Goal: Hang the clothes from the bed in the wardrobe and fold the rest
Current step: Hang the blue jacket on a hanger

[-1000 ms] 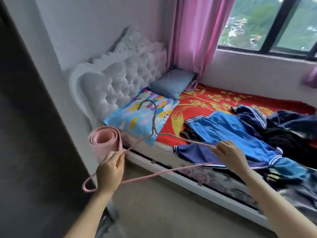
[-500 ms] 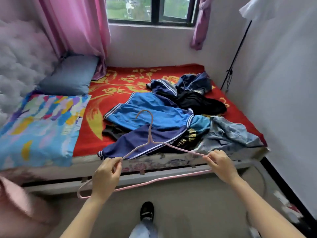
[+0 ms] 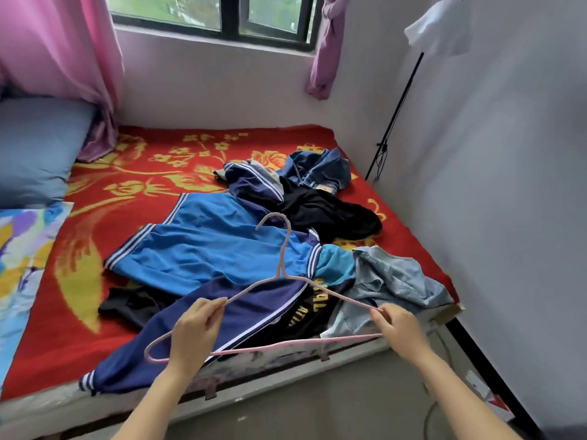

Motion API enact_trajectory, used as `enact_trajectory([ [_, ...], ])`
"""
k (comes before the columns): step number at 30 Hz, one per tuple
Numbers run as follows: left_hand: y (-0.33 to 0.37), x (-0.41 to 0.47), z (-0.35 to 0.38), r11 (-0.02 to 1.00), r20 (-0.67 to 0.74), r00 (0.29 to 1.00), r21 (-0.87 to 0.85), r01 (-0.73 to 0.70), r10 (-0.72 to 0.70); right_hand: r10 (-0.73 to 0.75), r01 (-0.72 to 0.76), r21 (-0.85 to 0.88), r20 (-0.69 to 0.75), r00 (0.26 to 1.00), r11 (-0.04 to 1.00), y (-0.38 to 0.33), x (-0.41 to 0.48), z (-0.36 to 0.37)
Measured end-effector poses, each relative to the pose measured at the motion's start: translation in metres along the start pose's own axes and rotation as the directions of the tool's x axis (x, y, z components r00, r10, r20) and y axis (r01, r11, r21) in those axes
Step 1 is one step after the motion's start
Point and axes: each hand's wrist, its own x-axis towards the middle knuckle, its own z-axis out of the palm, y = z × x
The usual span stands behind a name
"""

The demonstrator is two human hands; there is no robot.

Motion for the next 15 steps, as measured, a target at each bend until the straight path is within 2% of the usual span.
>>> enact_trajectory([
  [2, 0.001, 0.023, 0.019, 1.000, 0.039, 0.999, -0.020, -0.012, 0.013, 0.072, -0.073, 0.042, 0.004, 0.997, 0.996, 0.011, 0.015, -0.006],
  [7, 0.014, 0.054, 0.052, 0.991, 0.090, 0.992, -0.109, -0.079, 0.089, 0.092, -0.095, 0.076, 0.049, 0.995, 0.993, 0.020, 0.039, -0.012],
  [12, 0.035, 0.079, 0.097, 0.989, 0.171, 0.979, -0.113, -0.096, 0.115, -0.032, 0.008, 0.187, 0.126, 0.992, 0.982, 0.008, 0.088, -0.007],
  [15, 0.045, 0.094, 0.128, 0.992, 0.231, 0.965, -0.051, -0.113, 0.122, -0.109, 0.042, 0.360, 0.167, 0.980, 0.932, -0.002, 0.129, -0.003],
])
